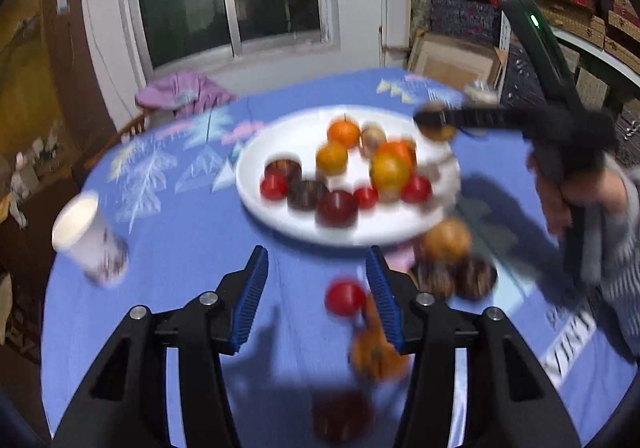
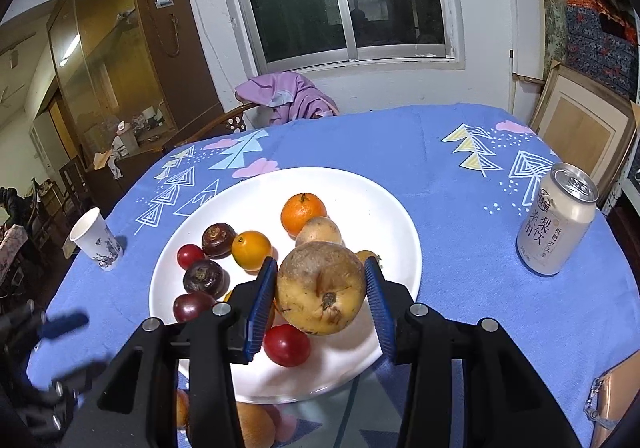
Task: Organize fruits
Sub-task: 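Carry both fruits over the white plate and open both tools to drop them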
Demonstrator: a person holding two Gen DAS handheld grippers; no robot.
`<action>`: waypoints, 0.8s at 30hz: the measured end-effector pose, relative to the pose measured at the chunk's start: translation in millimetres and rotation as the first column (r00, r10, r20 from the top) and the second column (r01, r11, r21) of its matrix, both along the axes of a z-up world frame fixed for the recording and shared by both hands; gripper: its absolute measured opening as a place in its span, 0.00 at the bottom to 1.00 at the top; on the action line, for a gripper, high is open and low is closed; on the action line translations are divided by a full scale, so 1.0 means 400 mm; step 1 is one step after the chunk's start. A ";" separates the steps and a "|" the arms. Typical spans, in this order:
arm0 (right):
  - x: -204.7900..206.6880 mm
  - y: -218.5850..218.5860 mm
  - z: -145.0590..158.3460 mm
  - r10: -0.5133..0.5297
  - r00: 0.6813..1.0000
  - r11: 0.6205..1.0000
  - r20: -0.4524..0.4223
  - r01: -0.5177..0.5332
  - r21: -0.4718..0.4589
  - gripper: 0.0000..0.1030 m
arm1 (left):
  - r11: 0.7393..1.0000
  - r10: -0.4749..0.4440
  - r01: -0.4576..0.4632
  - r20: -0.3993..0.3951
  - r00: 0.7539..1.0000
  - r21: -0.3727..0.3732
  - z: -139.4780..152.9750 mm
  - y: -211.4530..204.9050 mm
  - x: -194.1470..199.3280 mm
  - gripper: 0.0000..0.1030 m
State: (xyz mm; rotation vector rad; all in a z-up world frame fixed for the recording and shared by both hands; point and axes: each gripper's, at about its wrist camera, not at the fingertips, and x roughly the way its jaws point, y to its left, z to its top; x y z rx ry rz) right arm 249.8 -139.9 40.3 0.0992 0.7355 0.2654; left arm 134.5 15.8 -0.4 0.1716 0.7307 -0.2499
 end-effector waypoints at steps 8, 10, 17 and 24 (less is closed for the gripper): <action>-0.010 0.005 0.017 0.014 1.000 1.000 0.010 -0.015 0.021 0.44 | 0.998 -0.049 0.054 -0.142 0.989 0.032 -0.147 0.008 -0.140 0.49; -0.011 0.008 0.013 0.018 1.000 1.000 0.005 -0.018 0.019 0.44 | 0.999 -0.049 0.049 -0.143 0.989 -0.001 -0.146 0.018 -0.135 0.43; -0.013 0.007 0.016 0.021 1.000 0.999 0.008 -0.021 0.026 0.44 | 0.999 0.033 -0.036 -0.082 0.996 -0.032 -0.095 0.052 -0.098 0.37; -0.011 0.004 0.014 0.007 1.000 1.000 0.010 -0.007 0.025 0.44 | 0.995 0.095 -0.094 0.089 0.991 -0.017 0.069 -0.027 0.119 0.37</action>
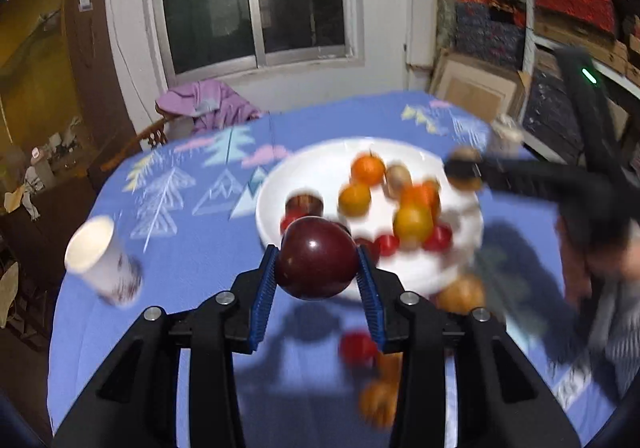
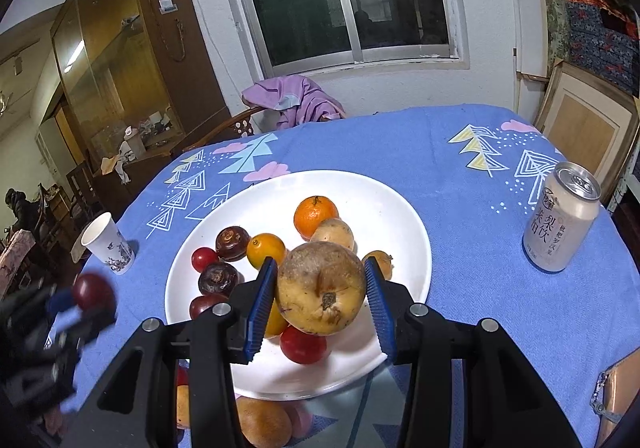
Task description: Organize fruits
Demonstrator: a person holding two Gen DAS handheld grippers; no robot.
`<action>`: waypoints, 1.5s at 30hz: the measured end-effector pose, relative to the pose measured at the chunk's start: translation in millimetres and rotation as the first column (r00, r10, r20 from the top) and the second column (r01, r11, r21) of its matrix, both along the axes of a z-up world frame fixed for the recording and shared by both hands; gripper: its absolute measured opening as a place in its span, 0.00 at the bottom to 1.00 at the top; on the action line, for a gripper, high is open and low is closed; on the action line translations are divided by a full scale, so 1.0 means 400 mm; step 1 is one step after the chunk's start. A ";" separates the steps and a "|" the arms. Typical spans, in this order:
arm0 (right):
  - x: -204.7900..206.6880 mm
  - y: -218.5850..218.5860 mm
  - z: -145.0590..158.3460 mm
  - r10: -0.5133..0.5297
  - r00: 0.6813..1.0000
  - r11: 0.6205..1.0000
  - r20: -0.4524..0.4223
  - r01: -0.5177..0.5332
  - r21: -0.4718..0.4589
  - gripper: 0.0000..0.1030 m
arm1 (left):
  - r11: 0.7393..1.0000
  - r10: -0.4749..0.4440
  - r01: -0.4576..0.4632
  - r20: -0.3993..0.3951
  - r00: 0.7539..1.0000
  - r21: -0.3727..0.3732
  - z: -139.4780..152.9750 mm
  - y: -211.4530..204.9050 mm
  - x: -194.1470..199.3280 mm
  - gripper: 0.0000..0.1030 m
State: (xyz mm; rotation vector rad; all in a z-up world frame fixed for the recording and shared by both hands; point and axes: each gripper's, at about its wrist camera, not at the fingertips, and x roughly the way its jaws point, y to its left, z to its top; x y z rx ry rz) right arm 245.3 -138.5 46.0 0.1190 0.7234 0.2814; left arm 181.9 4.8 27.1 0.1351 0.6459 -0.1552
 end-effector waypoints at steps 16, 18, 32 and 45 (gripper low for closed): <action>0.109 0.039 -0.042 0.008 1.000 1.000 -0.016 -0.007 0.017 0.44 | 0.982 0.072 -0.095 -0.146 0.987 -0.161 -0.101 -0.025 0.294 0.37; 0.110 0.044 -0.042 0.011 1.000 1.000 -0.010 -0.011 0.018 0.44 | 0.982 0.079 -0.101 -0.141 0.987 -0.157 -0.102 -0.020 0.297 0.37; 0.121 0.088 -0.055 0.056 0.998 0.998 -0.010 -0.056 0.009 0.45 | 0.992 0.077 -0.090 -0.134 0.988 -0.088 -0.103 -0.051 0.281 0.62; 0.095 0.069 -0.022 0.037 0.999 0.999 0.019 -0.038 0.032 0.48 | 0.990 0.139 -0.140 0.068 0.988 0.020 -0.032 -0.077 0.189 0.81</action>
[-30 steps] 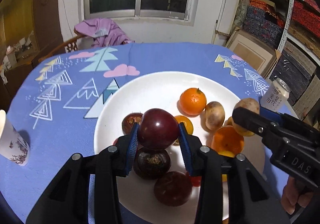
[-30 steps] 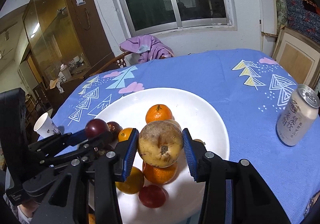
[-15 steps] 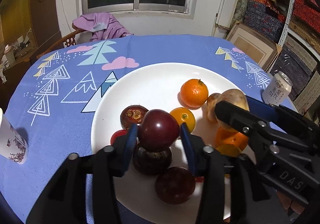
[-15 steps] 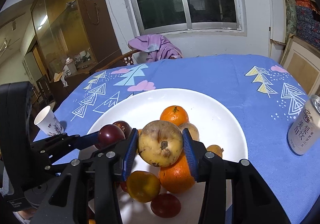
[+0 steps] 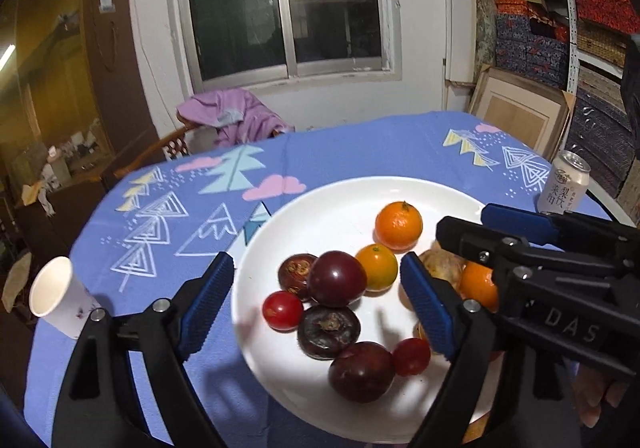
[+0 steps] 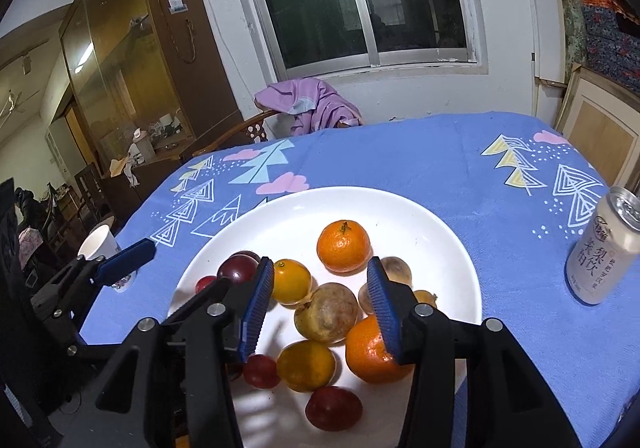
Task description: Organize fruits
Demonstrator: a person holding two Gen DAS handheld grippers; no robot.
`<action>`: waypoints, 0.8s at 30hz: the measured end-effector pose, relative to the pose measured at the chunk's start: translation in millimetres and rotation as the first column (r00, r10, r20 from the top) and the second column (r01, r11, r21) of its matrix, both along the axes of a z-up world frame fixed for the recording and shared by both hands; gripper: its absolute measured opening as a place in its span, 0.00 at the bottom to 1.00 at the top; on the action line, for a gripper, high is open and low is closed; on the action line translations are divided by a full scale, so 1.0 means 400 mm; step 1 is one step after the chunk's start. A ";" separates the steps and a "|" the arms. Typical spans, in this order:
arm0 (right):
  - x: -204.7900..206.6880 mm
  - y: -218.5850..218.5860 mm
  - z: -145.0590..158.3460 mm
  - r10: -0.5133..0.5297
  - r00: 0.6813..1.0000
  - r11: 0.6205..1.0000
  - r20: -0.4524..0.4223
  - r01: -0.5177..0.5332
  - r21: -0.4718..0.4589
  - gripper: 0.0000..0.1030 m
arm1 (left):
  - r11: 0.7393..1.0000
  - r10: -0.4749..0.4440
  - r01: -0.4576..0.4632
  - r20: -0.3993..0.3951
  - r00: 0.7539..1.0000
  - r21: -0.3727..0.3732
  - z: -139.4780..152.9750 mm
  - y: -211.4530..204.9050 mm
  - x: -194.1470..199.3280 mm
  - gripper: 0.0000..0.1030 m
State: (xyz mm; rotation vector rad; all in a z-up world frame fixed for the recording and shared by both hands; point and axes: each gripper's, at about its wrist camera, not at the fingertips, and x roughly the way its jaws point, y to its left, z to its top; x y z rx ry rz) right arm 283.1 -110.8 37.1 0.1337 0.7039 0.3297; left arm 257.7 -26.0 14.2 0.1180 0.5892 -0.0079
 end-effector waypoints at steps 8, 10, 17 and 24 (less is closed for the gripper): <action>-0.086 -0.009 0.077 -0.005 0.999 1.000 0.046 0.003 0.027 0.54 | 1.000 0.018 -0.018 0.059 0.998 0.003 0.063 0.022 -0.104 0.82; -0.130 -0.010 0.099 0.003 0.998 1.000 0.070 -0.005 0.028 0.56 | 1.000 0.018 -0.018 0.069 0.997 0.002 0.076 0.025 -0.140 0.85; -0.277 -0.042 0.107 0.001 0.996 0.998 0.091 -0.007 0.061 0.62 | 0.999 0.034 -0.033 0.100 0.994 -0.009 0.082 0.045 -0.299 0.90; -0.388 -0.095 0.029 -0.041 0.998 0.998 0.043 0.039 0.056 0.69 | 0.998 0.062 -0.060 0.057 0.996 -0.037 0.018 0.073 -0.402 0.92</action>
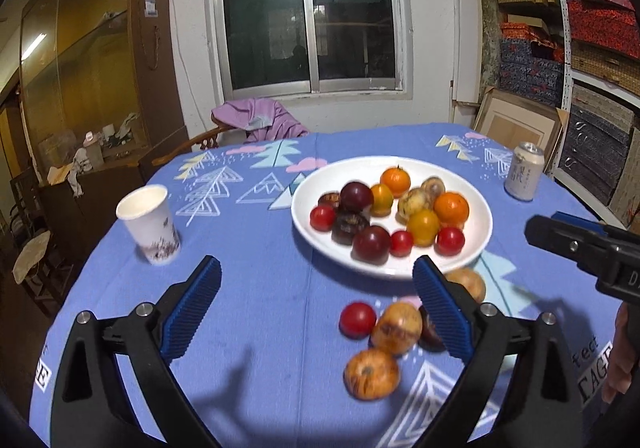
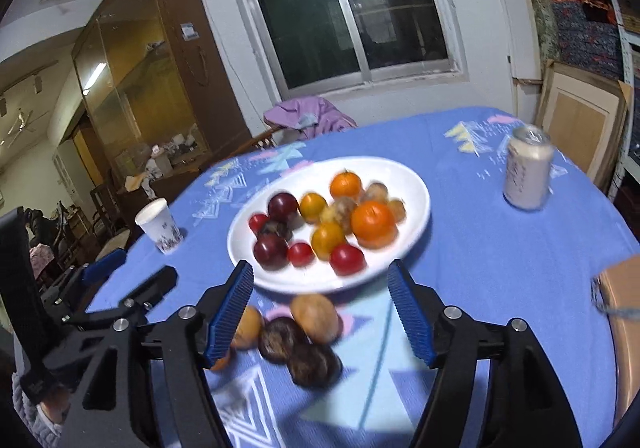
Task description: Organize fruits
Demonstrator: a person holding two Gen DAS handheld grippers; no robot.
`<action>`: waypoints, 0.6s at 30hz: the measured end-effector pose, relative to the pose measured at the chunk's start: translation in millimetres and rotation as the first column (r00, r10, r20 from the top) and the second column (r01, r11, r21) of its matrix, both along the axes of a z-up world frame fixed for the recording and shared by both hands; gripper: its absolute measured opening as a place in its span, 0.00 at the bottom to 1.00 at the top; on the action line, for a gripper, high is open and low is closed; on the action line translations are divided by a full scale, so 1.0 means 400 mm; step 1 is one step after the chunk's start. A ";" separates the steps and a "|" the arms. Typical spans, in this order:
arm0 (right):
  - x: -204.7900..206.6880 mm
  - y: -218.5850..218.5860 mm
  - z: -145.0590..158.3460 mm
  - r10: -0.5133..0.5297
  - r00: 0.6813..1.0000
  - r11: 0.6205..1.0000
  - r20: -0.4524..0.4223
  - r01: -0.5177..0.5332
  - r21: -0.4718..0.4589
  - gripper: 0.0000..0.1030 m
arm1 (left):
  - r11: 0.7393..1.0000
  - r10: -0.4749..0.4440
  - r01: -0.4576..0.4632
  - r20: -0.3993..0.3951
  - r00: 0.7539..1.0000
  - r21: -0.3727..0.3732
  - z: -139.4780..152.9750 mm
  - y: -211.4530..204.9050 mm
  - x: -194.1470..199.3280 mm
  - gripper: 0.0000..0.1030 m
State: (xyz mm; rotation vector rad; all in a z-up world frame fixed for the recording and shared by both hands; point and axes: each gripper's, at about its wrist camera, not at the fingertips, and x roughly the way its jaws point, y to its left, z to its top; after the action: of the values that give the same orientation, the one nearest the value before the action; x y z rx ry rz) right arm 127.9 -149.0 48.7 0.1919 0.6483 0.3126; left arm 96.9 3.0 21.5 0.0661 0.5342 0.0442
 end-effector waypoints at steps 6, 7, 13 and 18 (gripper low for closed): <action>-0.033 -0.021 -0.064 -0.027 0.996 0.999 -0.084 0.025 -0.024 0.75 | 1.000 -0.024 0.022 -0.087 0.996 -0.019 -0.075 -0.002 -0.019 0.94; -0.032 -0.019 -0.068 -0.027 0.996 0.999 -0.089 0.024 -0.030 0.75 | 0.999 -0.030 0.027 -0.104 0.994 -0.023 -0.085 -0.005 -0.015 0.94; -0.024 -0.028 -0.078 -0.054 0.990 0.998 -0.129 0.052 -0.017 0.80 | 0.997 -0.079 0.079 -0.185 0.980 -0.010 -0.125 -0.032 0.013 0.94; -0.023 -0.032 -0.082 -0.057 0.988 0.998 -0.146 0.059 0.005 0.81 | 0.993 -0.115 0.118 -0.230 0.966 -0.002 -0.149 -0.052 0.021 0.94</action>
State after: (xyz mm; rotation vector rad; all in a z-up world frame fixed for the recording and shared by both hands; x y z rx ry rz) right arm 118.7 -162.0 15.9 0.2435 0.7843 0.2471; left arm 105.3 -17.7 -38.1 0.1152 0.7609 -0.0762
